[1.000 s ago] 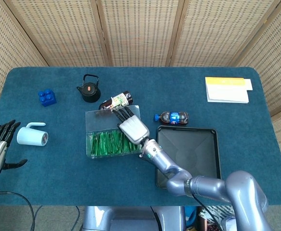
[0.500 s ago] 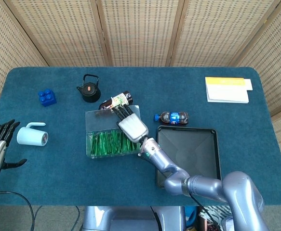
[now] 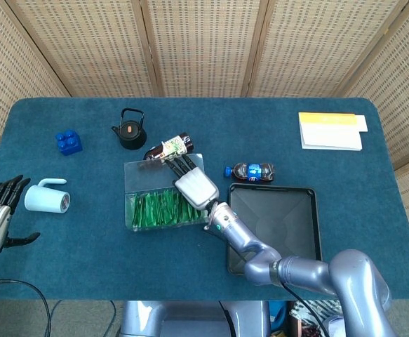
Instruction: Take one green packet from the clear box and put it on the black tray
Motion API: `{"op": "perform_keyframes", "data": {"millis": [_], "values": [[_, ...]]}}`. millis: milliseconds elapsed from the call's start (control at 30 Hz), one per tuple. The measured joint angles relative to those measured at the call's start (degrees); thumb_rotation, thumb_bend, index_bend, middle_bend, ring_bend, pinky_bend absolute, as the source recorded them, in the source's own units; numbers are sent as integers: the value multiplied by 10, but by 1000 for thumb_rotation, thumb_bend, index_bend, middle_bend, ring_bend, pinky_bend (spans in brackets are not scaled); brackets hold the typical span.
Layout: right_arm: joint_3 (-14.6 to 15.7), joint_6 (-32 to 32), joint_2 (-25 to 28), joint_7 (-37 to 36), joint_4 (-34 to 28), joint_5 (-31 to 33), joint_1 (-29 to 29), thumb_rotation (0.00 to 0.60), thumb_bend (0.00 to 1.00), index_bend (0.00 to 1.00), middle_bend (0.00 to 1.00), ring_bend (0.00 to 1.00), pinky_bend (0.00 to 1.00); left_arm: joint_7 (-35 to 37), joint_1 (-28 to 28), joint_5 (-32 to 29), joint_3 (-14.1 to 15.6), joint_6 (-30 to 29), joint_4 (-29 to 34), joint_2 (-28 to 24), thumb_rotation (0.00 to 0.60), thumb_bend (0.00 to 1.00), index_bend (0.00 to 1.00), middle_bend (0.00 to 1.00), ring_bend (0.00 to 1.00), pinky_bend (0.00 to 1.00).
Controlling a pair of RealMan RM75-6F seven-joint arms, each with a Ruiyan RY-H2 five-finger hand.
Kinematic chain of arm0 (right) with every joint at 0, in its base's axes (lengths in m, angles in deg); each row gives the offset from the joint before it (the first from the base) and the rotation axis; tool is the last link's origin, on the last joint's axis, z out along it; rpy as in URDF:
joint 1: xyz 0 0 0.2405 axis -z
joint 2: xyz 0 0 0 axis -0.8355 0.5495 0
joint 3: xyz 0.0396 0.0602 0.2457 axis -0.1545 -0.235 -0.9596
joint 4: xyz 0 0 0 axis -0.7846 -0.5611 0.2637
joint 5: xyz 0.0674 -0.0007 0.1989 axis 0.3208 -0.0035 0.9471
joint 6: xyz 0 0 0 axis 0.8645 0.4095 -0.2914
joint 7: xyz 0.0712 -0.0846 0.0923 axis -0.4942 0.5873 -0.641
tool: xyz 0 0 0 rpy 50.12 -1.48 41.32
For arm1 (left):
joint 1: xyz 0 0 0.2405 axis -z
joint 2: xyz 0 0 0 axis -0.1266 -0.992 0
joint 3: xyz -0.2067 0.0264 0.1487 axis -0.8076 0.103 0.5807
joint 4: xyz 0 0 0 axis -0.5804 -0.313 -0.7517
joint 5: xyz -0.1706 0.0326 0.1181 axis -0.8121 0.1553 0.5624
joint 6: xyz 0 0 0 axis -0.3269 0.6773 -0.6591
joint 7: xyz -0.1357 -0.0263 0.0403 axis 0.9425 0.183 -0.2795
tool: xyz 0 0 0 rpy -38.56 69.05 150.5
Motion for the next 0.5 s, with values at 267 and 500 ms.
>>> {"op": "perform_keyframes", "data": {"millis": [267,500], "values": [[0,-3,-1,1,10,0,4,600,548,609,0,0,0,2,1,-1,0,2,-1,-1,600,81,0,0,0,0],[-2,-6,0,3,12,-1,7,600,548,617,0,0,0,2,1,-1,0,2,-1,-1,600,81,0,0,0,0]]}}
